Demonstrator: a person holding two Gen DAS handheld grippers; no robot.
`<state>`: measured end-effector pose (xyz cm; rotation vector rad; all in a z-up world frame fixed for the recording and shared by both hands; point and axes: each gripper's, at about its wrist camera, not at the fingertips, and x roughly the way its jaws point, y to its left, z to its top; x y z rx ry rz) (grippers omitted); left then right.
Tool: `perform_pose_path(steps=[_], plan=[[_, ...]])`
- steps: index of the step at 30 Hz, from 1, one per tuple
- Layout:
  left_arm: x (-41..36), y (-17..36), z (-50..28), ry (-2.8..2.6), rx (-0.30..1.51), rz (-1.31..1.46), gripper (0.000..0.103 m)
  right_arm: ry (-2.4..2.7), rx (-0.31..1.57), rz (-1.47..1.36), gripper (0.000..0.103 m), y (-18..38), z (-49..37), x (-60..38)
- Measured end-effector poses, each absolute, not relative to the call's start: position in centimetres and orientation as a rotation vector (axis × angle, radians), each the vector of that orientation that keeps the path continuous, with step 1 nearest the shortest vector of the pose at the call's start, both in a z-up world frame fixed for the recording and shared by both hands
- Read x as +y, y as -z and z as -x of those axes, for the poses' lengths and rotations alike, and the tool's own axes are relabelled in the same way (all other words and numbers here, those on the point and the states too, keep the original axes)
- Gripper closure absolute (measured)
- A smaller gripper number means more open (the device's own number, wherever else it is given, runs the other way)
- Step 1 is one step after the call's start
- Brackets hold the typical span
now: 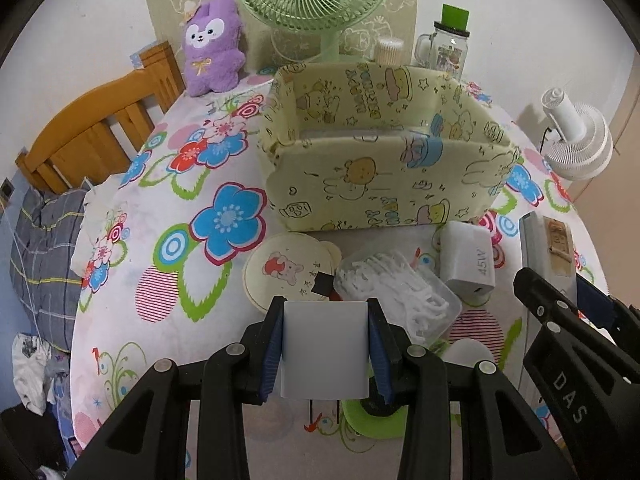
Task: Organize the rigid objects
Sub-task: 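Close the left tool on the white card while the right tool grasps the white remote, then carry the card and remote with both tools over the fabric box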
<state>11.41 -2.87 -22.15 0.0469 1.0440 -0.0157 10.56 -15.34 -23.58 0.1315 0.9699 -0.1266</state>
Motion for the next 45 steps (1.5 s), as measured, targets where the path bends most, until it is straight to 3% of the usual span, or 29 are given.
perform_pose_path(steps=[45], plan=[[-3.1,9.7,-9.7,0.010,0.876,-0.020,0.064,-0.035,0.803,-0.075,0.056,9.3,-9.4,-13.1]])
